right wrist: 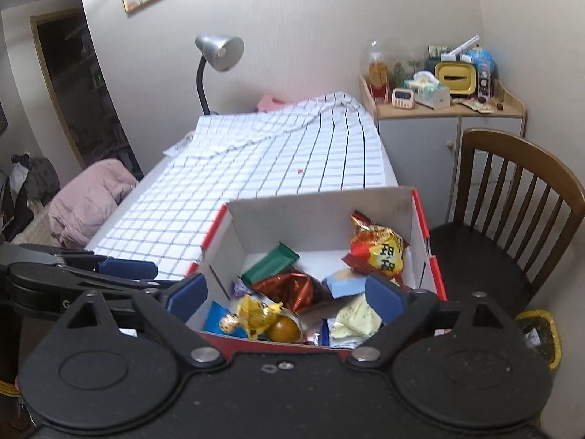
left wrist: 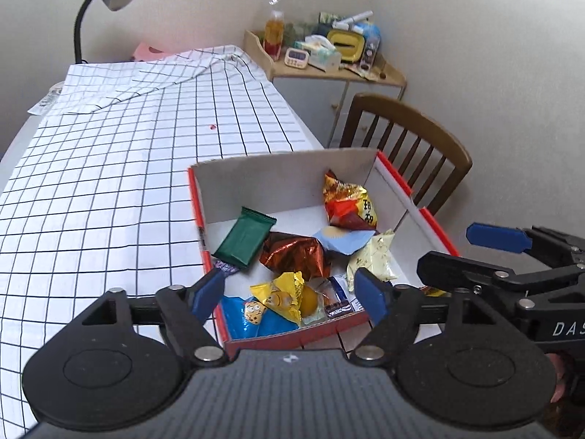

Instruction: Organize snacks

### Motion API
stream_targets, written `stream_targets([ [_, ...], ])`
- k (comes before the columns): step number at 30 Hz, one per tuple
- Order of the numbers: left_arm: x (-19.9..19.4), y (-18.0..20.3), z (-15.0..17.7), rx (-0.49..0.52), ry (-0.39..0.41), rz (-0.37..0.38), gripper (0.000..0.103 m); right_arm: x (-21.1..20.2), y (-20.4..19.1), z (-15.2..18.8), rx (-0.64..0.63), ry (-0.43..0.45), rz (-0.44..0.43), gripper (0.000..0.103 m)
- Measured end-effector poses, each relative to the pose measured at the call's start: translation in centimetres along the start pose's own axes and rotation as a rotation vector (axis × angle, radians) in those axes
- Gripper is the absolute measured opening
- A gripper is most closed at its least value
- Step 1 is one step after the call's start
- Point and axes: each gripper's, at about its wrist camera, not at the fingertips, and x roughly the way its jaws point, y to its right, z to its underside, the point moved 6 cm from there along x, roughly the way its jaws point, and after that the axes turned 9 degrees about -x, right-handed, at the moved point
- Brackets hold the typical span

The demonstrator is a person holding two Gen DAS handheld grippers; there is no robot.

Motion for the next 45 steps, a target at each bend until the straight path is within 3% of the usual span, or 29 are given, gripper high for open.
stream_targets([
  [4, -2.1, -0.7, -0.1, 0.003, 0.034, 0.006, 0.083, -1.0, -0.8, 0.1, 0.048, 0.019, 0.002, 0.097],
  [9, -4.2, -1.5, 0.0, -0.006, 0.062, 0.028, 0.099, -2.4, -1.7, 0.6, 0.098, 0.042, 0.027, 0.103],
  [21, -6.9, -0.9, 1.5, 0.041, 0.104, 0.005, 0.099, -5.5, -4.0, 2.4, 0.122, 0.097, 0.101, 0.103],
  [34, -8.1, 0.4, 2.8, 0.014, 0.140, -0.036, 0.099, -6.9, -4.3, 3.2, 0.110, 0.139, 0.167, 0.103],
  [45, -8.5, 0.2, 3.0, -0.005, 0.156, -0.060, 0.099, -7.3, -4.6, 3.3, 0.111, 0.166, 0.165, 0.103],
])
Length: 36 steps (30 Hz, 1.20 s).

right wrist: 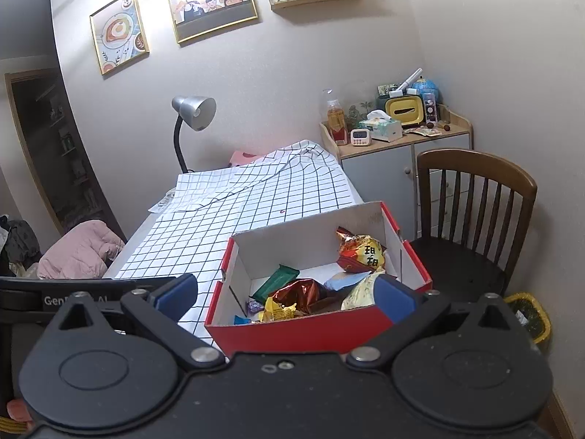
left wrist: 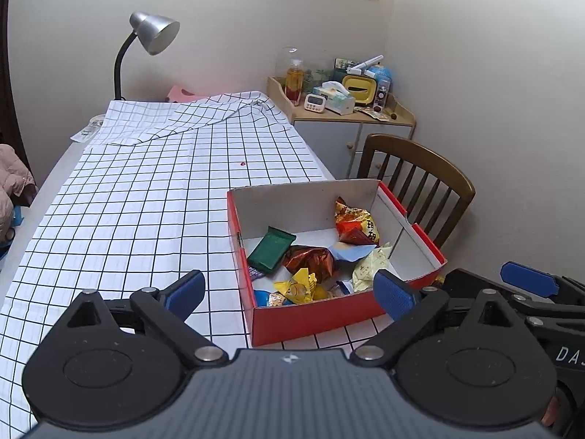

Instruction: Organize snacks

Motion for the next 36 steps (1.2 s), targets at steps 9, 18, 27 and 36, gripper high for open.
stream_targets([
  [9, 0.0, 0.0, 0.0, 0.001, 0.003, -0.005, 0.099, -0.1, -0.2, 0.1, -0.007, 0.002, 0.020, 0.103],
  [18, -0.4, -0.2, 0.0, 0.001, 0.023, 0.000, 0.099, 0.0, 0.4, -0.1, 0.007, 0.004, 0.055, 0.103],
  [27, -0.9, -0.1, -0.3, 0.004, 0.045, 0.007, 0.099, 0.0, 0.7, -0.4, -0.010, 0.019, 0.094, 0.103],
  [36, -1.0, -0.1, -0.4, 0.009, 0.040, 0.005, 0.099, 0.2, 0.5, -0.5, -0.016, 0.018, 0.088, 0.103],
])
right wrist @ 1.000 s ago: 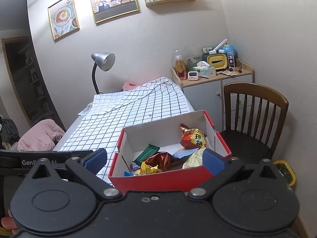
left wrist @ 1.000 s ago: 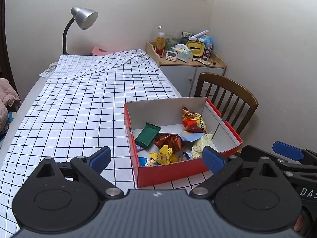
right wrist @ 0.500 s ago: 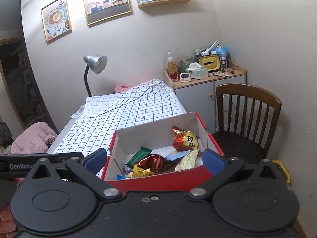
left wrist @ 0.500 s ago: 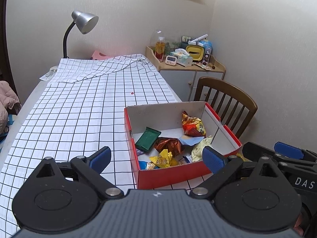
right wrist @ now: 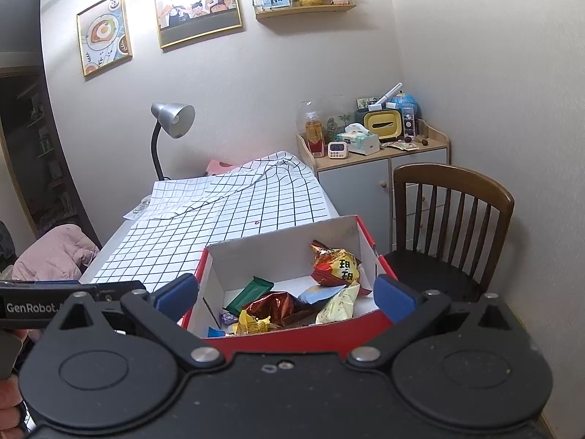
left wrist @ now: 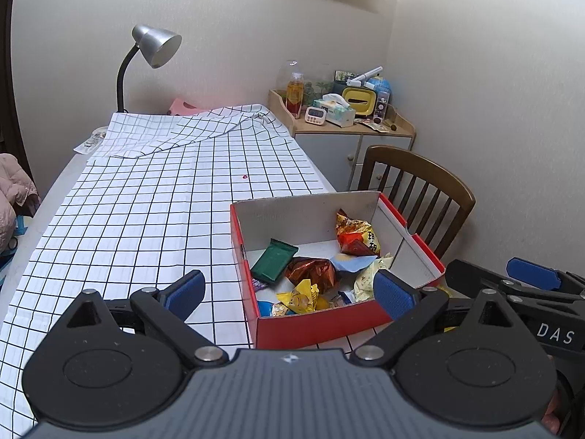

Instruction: Organize snacks

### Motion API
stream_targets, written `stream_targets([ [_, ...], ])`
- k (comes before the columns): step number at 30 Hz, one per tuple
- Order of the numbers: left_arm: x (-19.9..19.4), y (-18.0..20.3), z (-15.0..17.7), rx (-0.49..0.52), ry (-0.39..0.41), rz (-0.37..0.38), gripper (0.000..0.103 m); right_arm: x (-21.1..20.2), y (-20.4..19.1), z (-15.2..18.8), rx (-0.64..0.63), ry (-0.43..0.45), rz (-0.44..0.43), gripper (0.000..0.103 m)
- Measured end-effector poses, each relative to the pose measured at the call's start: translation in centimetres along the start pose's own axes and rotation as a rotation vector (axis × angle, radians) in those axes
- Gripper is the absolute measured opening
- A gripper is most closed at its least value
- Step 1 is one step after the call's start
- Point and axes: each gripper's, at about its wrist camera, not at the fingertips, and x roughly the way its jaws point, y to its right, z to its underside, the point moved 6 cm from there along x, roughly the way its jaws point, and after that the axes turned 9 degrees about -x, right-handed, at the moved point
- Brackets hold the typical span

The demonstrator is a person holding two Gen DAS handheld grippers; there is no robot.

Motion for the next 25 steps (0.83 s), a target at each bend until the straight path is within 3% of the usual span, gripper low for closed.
stream_targets([
  [25, 0.57, -0.73, 0.39, -0.021, -0.050, 0.006, 0.099, 0.72, 0.02, 0.10, 0.005, -0.033, -0.001, 0.103],
])
